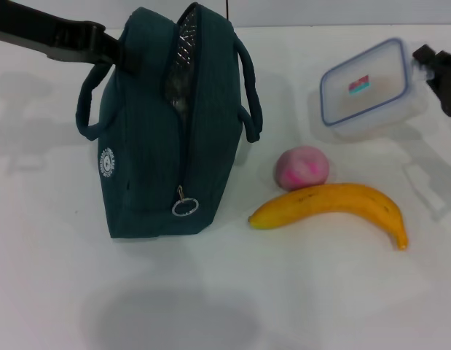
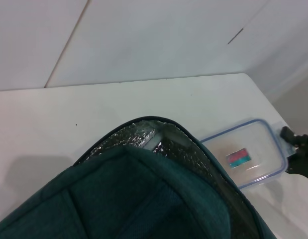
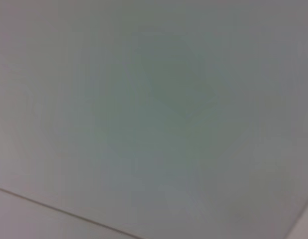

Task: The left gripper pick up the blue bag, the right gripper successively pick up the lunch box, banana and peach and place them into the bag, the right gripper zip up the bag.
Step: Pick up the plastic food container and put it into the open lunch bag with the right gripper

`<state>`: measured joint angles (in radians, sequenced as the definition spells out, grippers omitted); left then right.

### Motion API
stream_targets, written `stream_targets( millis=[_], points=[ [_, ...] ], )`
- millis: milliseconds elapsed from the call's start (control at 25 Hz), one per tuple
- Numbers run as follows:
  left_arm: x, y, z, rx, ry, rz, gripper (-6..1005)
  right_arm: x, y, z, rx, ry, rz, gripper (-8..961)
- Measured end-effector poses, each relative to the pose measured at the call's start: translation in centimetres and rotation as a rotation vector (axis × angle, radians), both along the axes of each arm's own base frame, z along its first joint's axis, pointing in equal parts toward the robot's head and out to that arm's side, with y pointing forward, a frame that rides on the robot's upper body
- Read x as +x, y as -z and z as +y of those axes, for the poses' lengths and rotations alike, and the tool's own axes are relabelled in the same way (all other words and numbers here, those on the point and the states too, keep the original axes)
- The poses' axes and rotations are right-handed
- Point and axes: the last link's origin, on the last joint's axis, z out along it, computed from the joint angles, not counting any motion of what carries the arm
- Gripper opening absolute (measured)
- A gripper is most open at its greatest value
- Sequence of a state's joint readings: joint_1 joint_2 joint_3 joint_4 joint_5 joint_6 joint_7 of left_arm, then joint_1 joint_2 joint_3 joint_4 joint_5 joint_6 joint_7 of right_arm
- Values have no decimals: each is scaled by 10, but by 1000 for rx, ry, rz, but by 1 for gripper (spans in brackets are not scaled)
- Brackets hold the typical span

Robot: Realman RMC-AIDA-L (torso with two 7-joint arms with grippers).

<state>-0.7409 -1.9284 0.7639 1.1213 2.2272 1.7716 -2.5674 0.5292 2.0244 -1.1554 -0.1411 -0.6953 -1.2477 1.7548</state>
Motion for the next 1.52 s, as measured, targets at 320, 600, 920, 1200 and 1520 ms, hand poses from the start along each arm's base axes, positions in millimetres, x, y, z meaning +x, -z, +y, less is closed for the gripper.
stream_targets(
  millis=[320, 600, 920, 1200, 1520],
  points=[
    [3, 1, -1, -8, -1, -24, 35, -6, -15, -8, 72, -58, 98, 119],
    [6, 4, 1, -30, -9, -52, 35, -30, -30, -9, 118, -184, 223, 124],
    [13, 9, 2, -46, 1, -66, 35, -72, -42, 8, 138, -340, 329, 129],
    [18, 9, 4, -49, 9, -71, 36, -112, -41, 32, 101, -428, 356, 134],
    [28, 14, 6, -57, 46, -75, 36, -149, -29, 50, 25, -488, 322, 139]
  ],
)
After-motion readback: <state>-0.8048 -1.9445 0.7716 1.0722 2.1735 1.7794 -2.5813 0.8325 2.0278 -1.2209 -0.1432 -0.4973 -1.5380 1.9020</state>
